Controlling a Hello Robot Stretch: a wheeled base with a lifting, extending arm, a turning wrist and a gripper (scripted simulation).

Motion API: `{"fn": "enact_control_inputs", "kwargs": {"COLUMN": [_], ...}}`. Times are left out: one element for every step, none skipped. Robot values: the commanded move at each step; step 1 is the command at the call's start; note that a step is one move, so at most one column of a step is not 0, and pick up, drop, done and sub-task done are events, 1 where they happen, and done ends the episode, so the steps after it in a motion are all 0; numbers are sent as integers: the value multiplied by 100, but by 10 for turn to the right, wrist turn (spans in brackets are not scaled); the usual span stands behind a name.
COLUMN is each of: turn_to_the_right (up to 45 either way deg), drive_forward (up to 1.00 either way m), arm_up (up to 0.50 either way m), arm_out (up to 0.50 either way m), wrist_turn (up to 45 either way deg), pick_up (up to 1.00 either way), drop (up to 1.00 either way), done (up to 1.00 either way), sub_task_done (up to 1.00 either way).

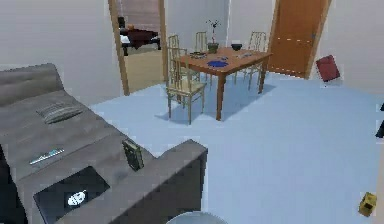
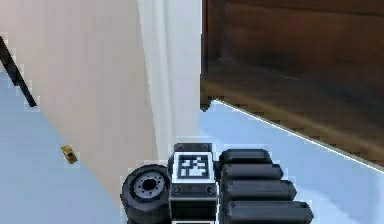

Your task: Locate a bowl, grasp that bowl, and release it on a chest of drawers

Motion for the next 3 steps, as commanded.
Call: {"fn": "enact_control_inputs", "kwargs": {"turn_to_the_right": [0,390,0], "drive_forward": [20,0,75], "arm_up": [0,0,0], "arm_out": [0,0,0], "wrist_turn": [0,0,0], "pick_up": [0,0,0], "drop": [0,0,0], "done": [0,0,0], "sub_task_done": [0,0,0]}}
